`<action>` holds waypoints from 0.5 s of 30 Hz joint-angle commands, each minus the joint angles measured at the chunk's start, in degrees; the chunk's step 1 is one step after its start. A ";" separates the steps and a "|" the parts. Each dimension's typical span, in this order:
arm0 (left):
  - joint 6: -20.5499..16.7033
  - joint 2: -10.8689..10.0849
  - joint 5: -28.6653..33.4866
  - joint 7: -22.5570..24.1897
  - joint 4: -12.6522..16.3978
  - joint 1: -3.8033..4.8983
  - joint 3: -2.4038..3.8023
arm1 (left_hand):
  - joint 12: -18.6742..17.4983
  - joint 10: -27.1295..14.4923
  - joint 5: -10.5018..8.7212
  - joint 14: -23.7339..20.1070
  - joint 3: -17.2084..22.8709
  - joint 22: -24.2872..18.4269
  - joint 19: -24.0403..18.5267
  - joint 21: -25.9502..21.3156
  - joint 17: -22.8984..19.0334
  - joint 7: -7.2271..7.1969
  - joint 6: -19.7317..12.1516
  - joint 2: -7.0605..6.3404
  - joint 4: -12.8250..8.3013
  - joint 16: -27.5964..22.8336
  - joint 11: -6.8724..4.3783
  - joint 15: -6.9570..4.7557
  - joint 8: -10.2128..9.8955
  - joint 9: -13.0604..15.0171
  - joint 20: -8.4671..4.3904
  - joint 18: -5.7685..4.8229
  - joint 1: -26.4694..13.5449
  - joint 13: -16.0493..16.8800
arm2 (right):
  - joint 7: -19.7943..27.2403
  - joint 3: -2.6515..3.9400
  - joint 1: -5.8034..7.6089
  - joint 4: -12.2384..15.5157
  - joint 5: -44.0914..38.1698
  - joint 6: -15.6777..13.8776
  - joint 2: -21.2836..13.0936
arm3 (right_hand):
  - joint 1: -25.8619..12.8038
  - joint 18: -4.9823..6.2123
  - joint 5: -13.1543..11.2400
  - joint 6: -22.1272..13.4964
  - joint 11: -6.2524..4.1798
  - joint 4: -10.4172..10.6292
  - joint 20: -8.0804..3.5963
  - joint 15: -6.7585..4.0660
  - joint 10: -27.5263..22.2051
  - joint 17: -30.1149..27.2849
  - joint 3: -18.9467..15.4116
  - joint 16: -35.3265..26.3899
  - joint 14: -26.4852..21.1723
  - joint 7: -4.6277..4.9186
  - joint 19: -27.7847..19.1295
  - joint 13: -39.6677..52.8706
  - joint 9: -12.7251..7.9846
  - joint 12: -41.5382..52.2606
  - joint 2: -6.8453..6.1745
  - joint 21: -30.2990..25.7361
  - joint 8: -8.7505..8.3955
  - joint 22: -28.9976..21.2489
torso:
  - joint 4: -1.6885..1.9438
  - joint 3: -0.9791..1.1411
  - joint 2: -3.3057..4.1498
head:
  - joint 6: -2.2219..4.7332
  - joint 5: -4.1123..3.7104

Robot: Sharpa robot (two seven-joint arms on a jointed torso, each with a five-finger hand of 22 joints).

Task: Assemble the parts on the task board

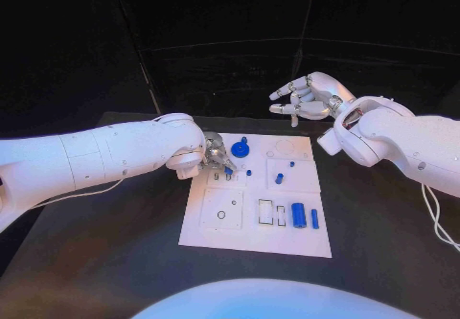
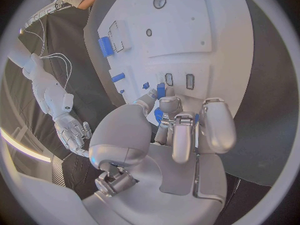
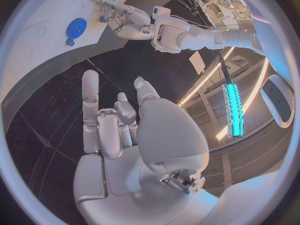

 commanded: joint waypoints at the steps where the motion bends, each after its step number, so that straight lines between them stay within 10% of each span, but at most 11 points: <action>1: -0.16 0.17 -1.77 -0.93 0.06 -0.08 0.00 | 0.16 0.52 0.17 5.94 7.24 0.15 0.28 0.13 15.09 -0.24 -0.02 0.24 -6.45 0.18 -0.07 -0.17 0.38 0.31 -0.16 -0.24 0.08 -0.08 | 0.40 0.06 0.12 -0.08 -0.71 0.22 0.08 | 0.51 0.36 -0.20 -0.24 -0.02 -0.13 -0.09 -0.04 0.17 -0.06 -0.10 0.16 2.46 -0.18 0.45 -0.05 0.03 0.23 0.15 -0.27 0.37 -0.07 | 0.06 -0.02 0.00 | -0.08 0.01; 15: 2.38 0.31 -4.67 -1.93 0.01 -0.31 -0.01 | 0.23 0.44 0.17 5.94 8.23 0.47 0.34 0.31 15.09 -0.35 -0.08 -0.09 -6.13 0.18 -0.16 -0.23 0.97 0.80 -0.21 -0.29 -0.36 -0.42 | 0.36 0.06 0.11 -0.29 -0.85 0.53 0.40 | 0.51 0.36 -0.20 -0.24 -0.02 -0.13 -0.09 -0.04 0.17 -0.06 -0.10 0.16 2.46 -0.18 0.45 -0.05 0.03 0.23 0.15 -0.27 0.37 -0.07 | 0.01 -0.01 -0.04 | -0.17 0.09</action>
